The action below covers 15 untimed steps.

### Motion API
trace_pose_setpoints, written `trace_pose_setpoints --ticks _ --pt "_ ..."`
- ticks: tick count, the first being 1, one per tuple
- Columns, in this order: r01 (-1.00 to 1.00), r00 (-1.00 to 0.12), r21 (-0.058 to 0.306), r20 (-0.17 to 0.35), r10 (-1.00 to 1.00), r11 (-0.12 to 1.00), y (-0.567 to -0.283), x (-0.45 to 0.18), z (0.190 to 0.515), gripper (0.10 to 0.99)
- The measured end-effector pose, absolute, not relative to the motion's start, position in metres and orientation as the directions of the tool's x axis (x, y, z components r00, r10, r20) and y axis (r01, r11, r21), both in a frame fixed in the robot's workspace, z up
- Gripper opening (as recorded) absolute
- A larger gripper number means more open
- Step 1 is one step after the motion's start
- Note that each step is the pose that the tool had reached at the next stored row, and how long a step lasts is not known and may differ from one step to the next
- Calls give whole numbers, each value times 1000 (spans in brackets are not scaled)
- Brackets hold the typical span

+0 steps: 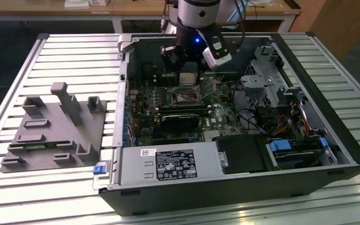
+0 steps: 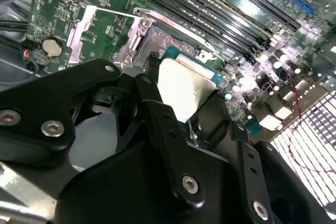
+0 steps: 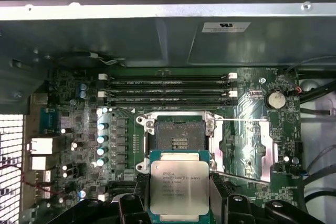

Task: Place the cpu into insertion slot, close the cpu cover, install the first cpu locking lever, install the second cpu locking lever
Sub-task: 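Place the cpu into insertion slot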

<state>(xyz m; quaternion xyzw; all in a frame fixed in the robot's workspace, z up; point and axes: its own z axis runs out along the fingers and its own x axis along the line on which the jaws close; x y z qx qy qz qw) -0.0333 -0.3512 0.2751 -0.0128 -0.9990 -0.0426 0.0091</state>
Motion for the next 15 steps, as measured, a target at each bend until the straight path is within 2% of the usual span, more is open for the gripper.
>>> trace_pose_setpoints --ticks 15 --pt "19 -1000 85 7 19 996 -348 -30 255 541"
